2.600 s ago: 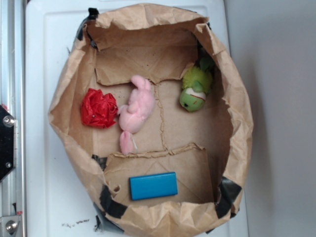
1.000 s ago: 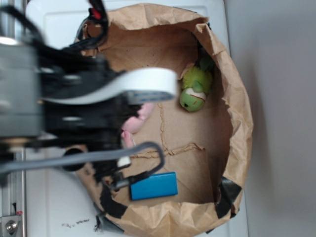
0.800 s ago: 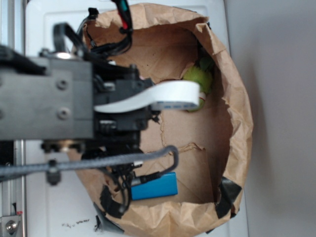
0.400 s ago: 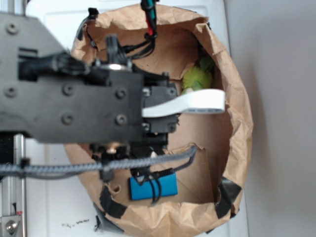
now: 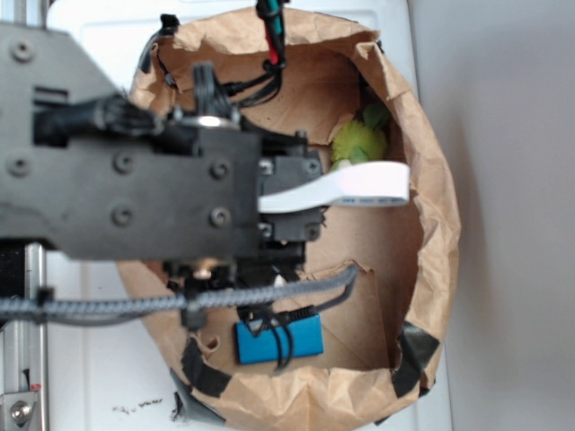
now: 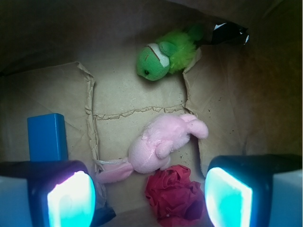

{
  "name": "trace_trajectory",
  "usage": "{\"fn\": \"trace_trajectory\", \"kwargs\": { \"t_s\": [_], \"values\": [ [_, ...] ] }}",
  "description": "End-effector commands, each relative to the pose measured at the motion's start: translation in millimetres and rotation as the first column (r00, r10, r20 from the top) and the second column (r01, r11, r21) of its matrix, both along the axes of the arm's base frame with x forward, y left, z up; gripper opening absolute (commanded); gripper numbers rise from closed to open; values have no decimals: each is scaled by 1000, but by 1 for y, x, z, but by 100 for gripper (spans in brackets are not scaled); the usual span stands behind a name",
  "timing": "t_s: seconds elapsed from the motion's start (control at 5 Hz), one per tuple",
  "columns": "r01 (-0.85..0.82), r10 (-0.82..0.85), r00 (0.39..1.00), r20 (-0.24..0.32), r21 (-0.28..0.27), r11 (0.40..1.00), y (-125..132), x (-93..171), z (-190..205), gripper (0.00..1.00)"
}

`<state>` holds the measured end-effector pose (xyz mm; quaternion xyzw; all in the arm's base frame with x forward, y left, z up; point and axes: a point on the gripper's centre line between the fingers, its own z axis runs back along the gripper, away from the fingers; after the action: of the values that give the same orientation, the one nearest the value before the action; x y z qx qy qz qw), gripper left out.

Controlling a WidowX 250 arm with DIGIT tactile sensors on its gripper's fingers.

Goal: Grab the green animal.

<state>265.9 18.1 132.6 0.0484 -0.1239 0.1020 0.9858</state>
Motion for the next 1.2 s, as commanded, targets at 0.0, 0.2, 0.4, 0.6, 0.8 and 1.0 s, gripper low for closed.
{"fn": "trace_trajectory", "kwargs": {
  "t_s": [0.0,0.2,0.4,0.6,0.8,1.0],
  "values": [
    [-59,59,997,56,-10,998,1,28,0,100],
    [-141,141,985,100,-3,990,4,49,-23,100],
    [-167,168,979,119,-23,986,12,61,-36,100],
    [-186,195,977,89,-96,978,25,74,-41,100],
    [-214,228,970,81,-154,965,30,88,-42,100],
    [-250,265,960,94,-150,957,35,102,-43,100]
  ]
}}
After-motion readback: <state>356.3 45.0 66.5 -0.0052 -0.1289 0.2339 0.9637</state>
